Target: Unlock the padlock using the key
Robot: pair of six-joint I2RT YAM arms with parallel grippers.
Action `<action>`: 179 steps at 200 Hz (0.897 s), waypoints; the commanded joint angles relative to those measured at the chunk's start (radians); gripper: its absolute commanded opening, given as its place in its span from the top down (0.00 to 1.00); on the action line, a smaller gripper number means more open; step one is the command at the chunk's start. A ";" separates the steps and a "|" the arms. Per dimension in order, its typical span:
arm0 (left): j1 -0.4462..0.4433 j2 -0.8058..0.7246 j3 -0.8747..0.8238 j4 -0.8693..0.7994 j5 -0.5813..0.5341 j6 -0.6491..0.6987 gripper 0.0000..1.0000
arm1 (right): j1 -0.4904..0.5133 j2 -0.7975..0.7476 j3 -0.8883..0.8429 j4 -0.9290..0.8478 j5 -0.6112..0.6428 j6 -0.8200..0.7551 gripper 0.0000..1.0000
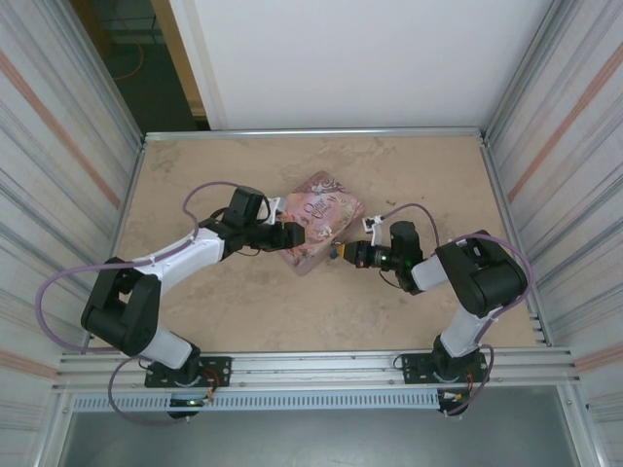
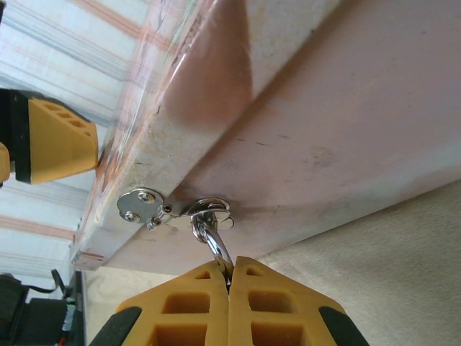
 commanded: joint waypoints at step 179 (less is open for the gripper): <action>0.019 -0.020 -0.085 -0.103 -0.065 -0.007 0.41 | 0.019 0.090 0.138 0.042 0.082 0.266 1.00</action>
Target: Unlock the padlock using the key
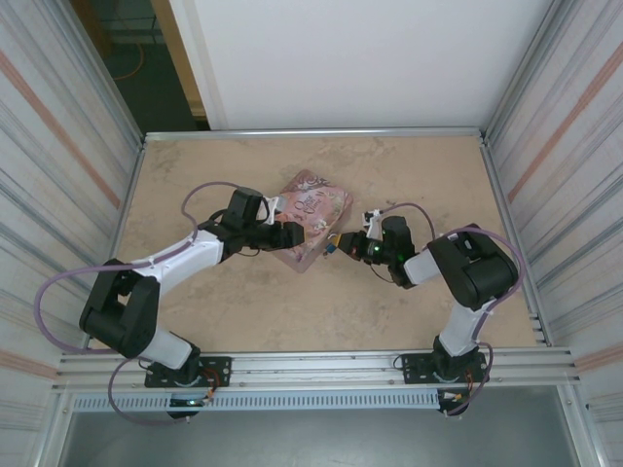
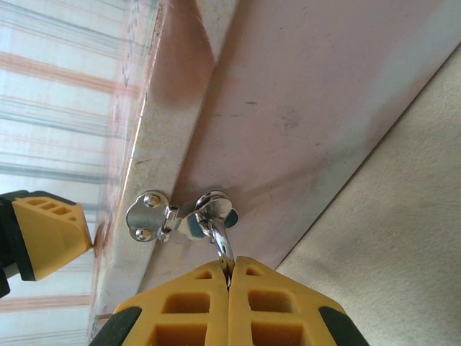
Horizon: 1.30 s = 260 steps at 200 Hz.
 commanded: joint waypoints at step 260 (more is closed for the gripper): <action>0.250 -0.174 0.009 -0.147 0.067 0.066 0.36 | -0.047 -0.415 0.089 -0.672 0.010 -0.361 1.00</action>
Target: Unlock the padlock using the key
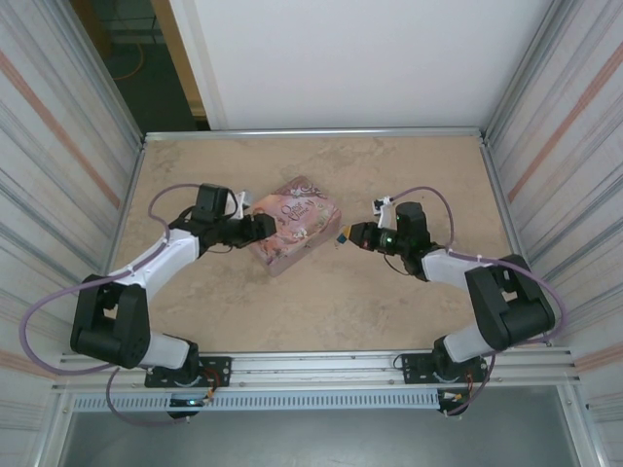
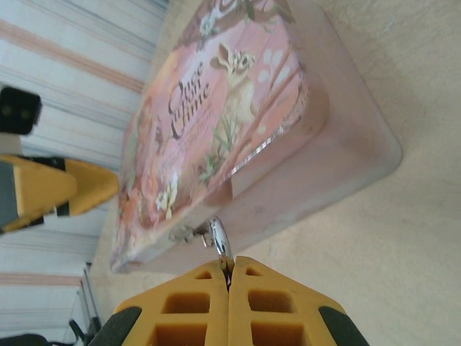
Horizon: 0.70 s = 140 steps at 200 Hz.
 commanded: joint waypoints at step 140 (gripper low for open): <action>0.088 -0.596 -0.088 -0.153 -0.119 0.209 0.19 | 0.177 -0.292 0.156 -0.679 0.181 -0.232 1.00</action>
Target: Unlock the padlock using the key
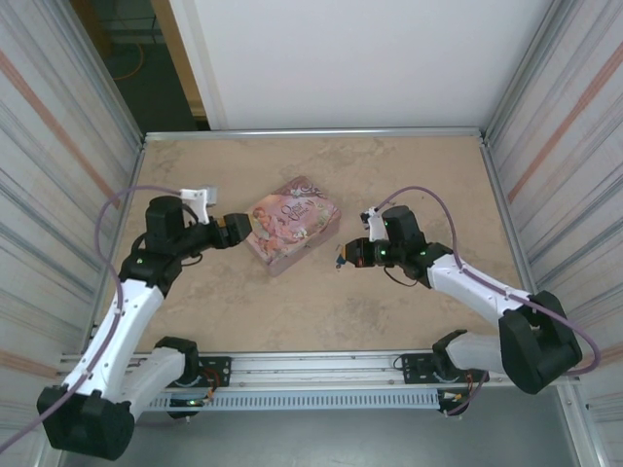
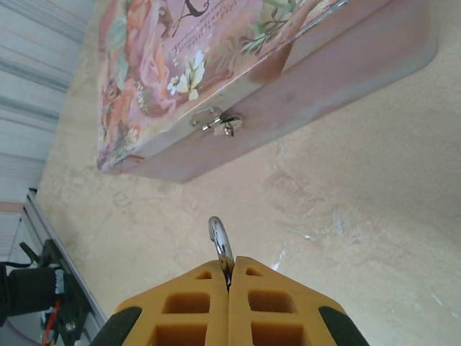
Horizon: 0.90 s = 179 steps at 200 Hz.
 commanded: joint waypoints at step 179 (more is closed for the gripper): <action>0.010 -0.462 -0.205 -0.102 -0.223 0.330 0.01 | 0.056 -0.070 0.115 -0.574 0.062 -0.024 1.00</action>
